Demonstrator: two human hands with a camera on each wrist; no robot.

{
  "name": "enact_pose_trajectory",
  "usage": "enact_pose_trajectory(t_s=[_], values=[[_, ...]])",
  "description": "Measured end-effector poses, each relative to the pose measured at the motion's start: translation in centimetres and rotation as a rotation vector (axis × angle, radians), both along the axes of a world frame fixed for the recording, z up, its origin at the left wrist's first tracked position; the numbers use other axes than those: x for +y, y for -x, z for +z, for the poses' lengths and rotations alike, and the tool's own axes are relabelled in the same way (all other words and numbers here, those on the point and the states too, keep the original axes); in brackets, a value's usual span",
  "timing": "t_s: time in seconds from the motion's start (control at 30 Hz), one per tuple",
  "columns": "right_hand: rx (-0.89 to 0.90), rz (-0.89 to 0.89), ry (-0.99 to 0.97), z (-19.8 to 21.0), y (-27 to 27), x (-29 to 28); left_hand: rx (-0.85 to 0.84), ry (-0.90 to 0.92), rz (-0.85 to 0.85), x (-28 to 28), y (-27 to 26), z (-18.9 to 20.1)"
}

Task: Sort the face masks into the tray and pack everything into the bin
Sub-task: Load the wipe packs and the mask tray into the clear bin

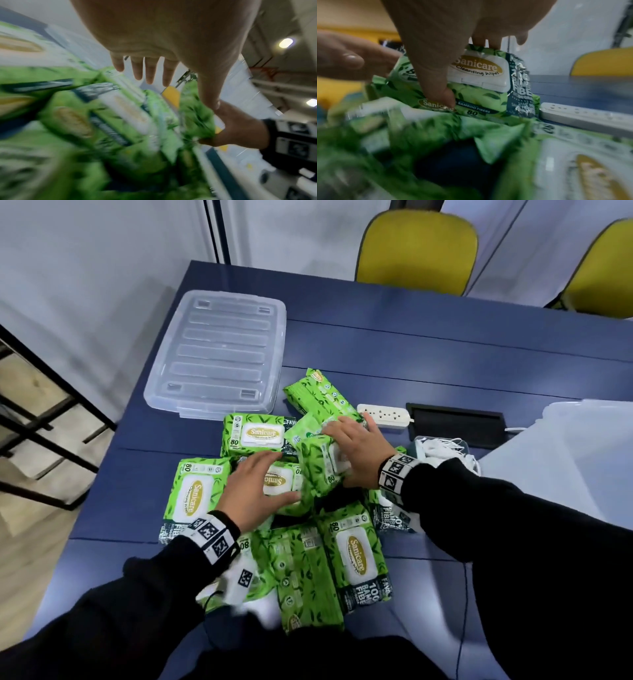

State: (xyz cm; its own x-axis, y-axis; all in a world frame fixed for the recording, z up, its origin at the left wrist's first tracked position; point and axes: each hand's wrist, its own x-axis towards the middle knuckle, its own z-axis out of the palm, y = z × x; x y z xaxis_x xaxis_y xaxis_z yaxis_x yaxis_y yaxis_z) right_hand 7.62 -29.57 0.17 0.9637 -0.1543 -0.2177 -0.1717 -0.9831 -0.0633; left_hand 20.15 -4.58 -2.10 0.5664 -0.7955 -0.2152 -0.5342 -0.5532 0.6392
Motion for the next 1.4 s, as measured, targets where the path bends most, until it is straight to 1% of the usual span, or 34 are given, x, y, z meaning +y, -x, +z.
enact_pose_trajectory(t_s=[0.1, 0.17, 0.2, 0.27, 0.33, 0.4, 0.43, 0.47, 0.53, 0.57, 0.6, 0.63, 0.67, 0.7, 0.73, 0.77, 0.8, 0.83, 0.87, 0.9, 0.93, 0.97, 1.0, 1.07, 1.1, 1.17, 1.23, 1.27, 1.33, 1.4], values=[[-0.219, -0.252, -0.285, 2.5, 1.7, 2.3, 0.303, 0.285, 0.054, -1.8, 3.8, 3.9], [-0.325, -0.353, -0.423, 4.0, 3.4, 3.9, 0.433, 0.411, 0.171, -3.1, 6.1, 5.1], [-0.370, -0.387, -0.490, 4.5, 4.6, 4.4, 0.467, 0.446, 0.244, -3.7, 6.9, 5.4], [-0.424, -0.429, -0.602, 5.6, 7.2, 4.3, 0.604, 0.511, 0.353, -4.6, 8.3, 6.3], [-0.450, -0.479, -0.741, 6.8, 10.2, 3.3, 0.766, 0.531, 0.415, -5.0, 9.3, 7.4], [-0.482, -0.512, -0.843, 8.0, 13.3, 1.8, 0.835, 0.541, 0.434, -5.4, 10.7, 8.1], [-0.496, -0.467, -0.784, 8.6, 14.9, 1.0, 0.883, 0.532, 0.466, -5.9, 11.6, 8.4], [-0.516, -0.426, -0.770, 9.0, 16.4, 0.2, 0.949, 0.512, 0.518, -6.6, 12.6, 8.6], [-0.508, -0.345, -0.758, 10.5, 18.8, -0.6, 1.229, 0.504, 0.555, -7.7, 14.4, 10.3], [-0.502, -0.257, -0.662, 11.2, 20.1, -0.9, 1.346, 0.494, 0.516, -8.2, 15.7, 11.1], [-0.490, -0.132, -0.530, 11.2, 21.2, -1.3, 1.430, 0.489, 0.468, -8.9, 17.2, 12.3], [-0.487, -0.043, -0.402, 11.5, 22.4, -1.6, 1.454, 0.534, 0.438, -9.5, 18.4, 13.1], [-0.499, -0.001, -0.338, 11.8, 23.2, -1.9, 1.476, 0.566, 0.423, -10.7, 20.9, 14.8], [-0.533, 0.011, -0.322, 12.5, 24.1, -2.2, 1.490, 0.564, 0.398, -11.5, 22.6, 15.5], [-0.585, 0.032, -0.323, 13.2, 25.1, -2.6, 1.464, 0.599, 0.325, -12.3, 24.4, 16.3], [-0.621, 0.073, -0.317, 14.1, 26.1, -3.0, 1.311, 0.552, 0.257, -13.2, 24.8, 17.0], [-0.645, 0.118, -0.299, 14.9, 27.5, -3.7, 1.426, 0.563, 0.335, -14.1, 26.2, 17.2], [-0.648, 0.141, -0.288, 15.6, 28.6, -4.4, 1.289, 0.646, 0.247, -14.6, 27.2, 16.5], [-0.654, 0.138, -0.281, 16.3, 29.9, -5.1, 1.081, 0.659, 0.242, -15.6, 28.4, 15.9], [-0.677, 0.110, -0.290, 16.9, 31.3, -6.1, 1.131, 0.530, 0.245, -16.5, 29.0, 15.3], [-0.720, 0.070, -0.306, 17.5, 32.6, -7.1, 1.213, 0.508, 0.328, -17.6, 29.6, 14.7], [-0.754, 0.016, -0.331, 17.9, 34.1, -8.3, 1.177, 0.552, 0.297, -18.0, 30.3, 14.7], [-0.773, -0.052, -0.361, 18.2, 35.3, -9.6, 1.086, 0.572, 0.241, -19.1, 32.1, 15.1], [-0.750, -0.200, -0.397, 18.9, 37.8, -12.8, 0.791, 0.492, 0.076, -20.3, 34.2, 15.2], [-0.707, -0.273, -0.373, 19.0, 38.7, -14.8, 0.651, 0.450, -0.009, -20.9, 35.2, 14.6], [-0.582, -0.372, -0.231, 18.0, 39.9, -19.1, 0.380, 0.408, -0.207, -21.5, 36.4, 13.5], [-0.418, -0.422, -0.101, 16.3, 40.5, -23.1, 0.175, 0.381, -0.399, -22.4, 38.2, 12.8], [-0.325, -0.437, -0.059, 15.1, 40.5, -24.9, 0.075, 0.342, -0.462, -23.0, 39.0, 12.3], [-0.145, -0.462, 0.034, 12.1, 40.4, -27.7, -0.118, 0.181, -0.528, -24.2, 40.0, 11.3], [-0.024, -0.470, 0.113, 9.2, 40.2, -29.7, -0.268, 0.029, -0.577, -25.0, 40.5, 10.9]])
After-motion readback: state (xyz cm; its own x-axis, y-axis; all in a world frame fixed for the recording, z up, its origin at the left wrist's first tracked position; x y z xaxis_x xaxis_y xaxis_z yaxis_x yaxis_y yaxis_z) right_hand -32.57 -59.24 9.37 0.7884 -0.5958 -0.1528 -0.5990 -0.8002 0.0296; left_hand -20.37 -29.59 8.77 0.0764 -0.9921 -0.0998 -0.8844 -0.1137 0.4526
